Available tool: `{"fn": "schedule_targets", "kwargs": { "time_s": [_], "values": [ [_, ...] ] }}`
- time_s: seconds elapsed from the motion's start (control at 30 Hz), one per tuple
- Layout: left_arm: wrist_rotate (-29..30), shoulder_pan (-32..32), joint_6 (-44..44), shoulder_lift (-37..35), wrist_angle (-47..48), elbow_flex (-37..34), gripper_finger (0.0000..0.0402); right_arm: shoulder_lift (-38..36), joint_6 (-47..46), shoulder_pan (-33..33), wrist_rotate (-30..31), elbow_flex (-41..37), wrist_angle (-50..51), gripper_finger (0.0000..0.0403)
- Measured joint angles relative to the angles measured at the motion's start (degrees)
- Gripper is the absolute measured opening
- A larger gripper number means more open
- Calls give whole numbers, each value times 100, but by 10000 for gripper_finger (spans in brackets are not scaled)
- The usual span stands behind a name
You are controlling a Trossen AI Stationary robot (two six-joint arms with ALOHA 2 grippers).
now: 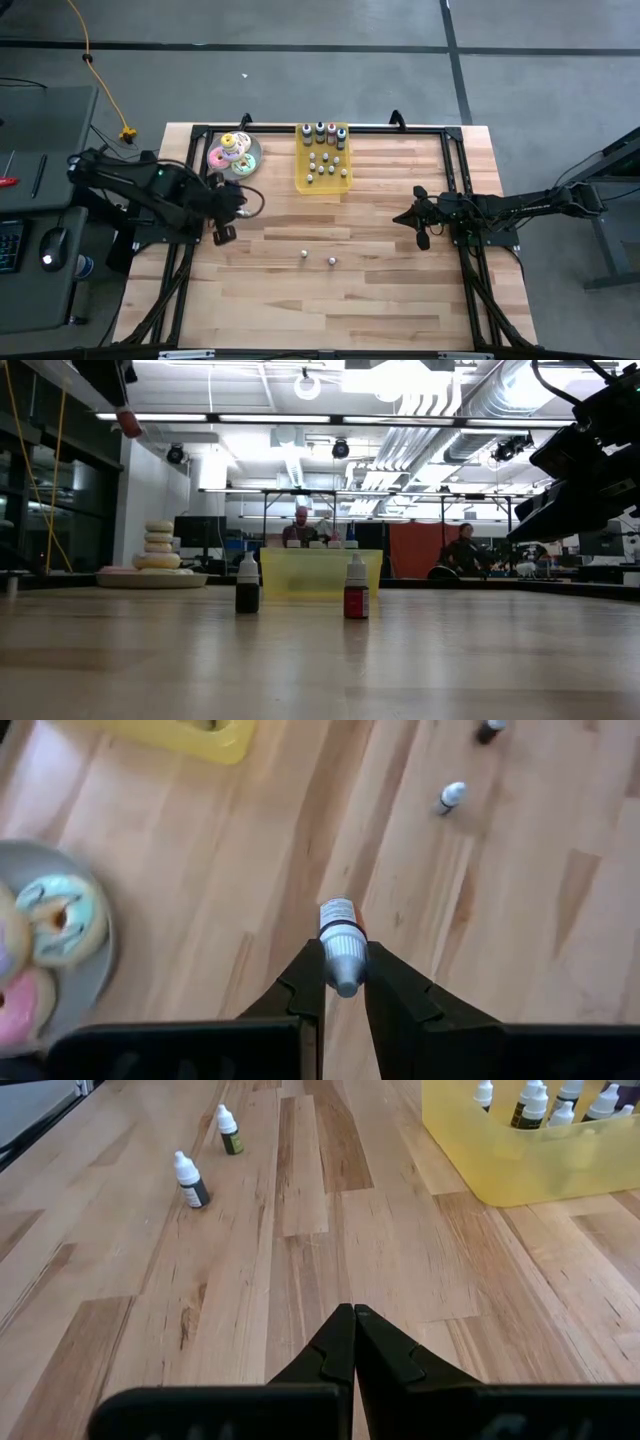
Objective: Pick & Place food coloring
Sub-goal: Put the small orange food coloring bottle into the yellow bin
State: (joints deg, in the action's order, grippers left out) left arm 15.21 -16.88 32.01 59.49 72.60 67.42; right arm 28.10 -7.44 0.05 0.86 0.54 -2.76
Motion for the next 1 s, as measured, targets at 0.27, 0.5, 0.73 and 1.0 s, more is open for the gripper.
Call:
{"fn": "schedule_targets", "kwargs": {
  "time_s": [0.27, 0.5, 0.73, 1.0],
  "values": [
    [-1270, 1287, -1786, -289, -1035, -589, 41, 2, 0, -2, 2, 0, 0, 0],
    [-1835, 2363, -2813, 557, -1636, -613, 42, 0, 0, -1, 2, -1, -4, 0],
    [-1998, 2981, -3517, 1833, -1684, -246, 42, 0, 0, 0, 2, -1, 0, 0],
    [-1607, 3437, -4098, 3111, -1143, 1236, 43, 0, 0, -1, 2, -2, -2, 0]
  ]
}}
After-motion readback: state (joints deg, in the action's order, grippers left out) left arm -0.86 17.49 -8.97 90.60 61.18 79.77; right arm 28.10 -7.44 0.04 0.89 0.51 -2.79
